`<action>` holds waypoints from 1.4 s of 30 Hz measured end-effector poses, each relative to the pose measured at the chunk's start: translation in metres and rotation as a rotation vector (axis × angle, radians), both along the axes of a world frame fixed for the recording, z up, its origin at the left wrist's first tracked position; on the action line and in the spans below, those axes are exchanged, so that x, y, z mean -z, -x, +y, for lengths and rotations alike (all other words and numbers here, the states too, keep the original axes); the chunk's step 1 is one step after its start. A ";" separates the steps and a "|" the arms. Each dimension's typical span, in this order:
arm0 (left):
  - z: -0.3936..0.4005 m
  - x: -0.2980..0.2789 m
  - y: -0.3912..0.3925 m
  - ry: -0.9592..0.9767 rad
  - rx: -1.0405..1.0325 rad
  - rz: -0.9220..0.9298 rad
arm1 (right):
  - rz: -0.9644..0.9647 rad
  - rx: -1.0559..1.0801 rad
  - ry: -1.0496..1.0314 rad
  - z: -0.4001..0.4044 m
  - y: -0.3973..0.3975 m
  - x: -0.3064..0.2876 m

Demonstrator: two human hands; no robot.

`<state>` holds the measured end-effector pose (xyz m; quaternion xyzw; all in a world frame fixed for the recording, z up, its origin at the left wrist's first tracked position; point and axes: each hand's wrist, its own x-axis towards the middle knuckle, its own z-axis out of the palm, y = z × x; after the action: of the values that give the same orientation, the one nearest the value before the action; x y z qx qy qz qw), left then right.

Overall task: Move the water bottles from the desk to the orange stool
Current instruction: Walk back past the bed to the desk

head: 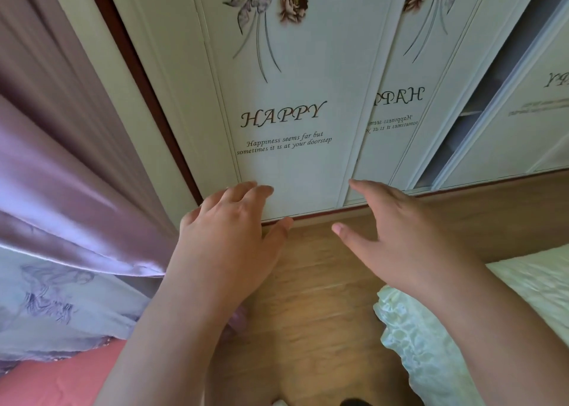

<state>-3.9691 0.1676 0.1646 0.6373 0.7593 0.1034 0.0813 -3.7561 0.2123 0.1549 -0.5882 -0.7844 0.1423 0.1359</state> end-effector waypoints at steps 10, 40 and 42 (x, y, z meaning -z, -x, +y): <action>0.081 0.015 -0.006 0.079 0.052 -0.038 | 0.038 0.020 0.082 0.074 0.002 0.024; 0.417 0.006 -0.146 0.046 0.385 0.042 | 0.005 0.330 0.157 0.356 -0.131 -0.004; 0.444 0.006 -0.156 0.063 0.455 0.034 | 0.004 0.412 0.177 0.367 -0.138 -0.005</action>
<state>-3.8132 0.6114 0.1584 0.7908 0.6003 0.0480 0.1094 -3.6178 0.5796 0.1602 -0.7454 -0.6318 0.1811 0.1117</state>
